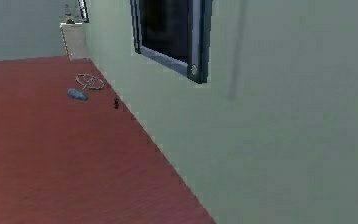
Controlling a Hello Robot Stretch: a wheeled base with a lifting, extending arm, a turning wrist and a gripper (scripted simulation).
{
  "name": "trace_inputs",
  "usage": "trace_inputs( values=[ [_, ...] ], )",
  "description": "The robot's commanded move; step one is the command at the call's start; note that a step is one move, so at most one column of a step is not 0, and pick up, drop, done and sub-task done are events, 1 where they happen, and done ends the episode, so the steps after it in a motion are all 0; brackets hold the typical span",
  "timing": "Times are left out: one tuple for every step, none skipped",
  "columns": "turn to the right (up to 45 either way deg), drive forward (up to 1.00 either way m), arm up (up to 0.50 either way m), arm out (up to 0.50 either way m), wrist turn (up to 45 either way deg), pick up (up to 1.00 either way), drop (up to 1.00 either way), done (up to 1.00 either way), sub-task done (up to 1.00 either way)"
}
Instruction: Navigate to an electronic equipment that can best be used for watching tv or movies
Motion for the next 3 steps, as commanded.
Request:
trace_inputs(
  values=[
    [-9.0, 0.00, 0.00, 0.00, 0.0, 0.00, 0.00, 0.00, 0.00],
    [0.0, 0.20, 0.00, 0.00, 0.0, 0.00, 0.00, 0.00, 0.00],
    [0.0, 0.00, 0.00, 0.00, 0.0, 0.00, 0.00, 1.00, 0.00]
  ],
)
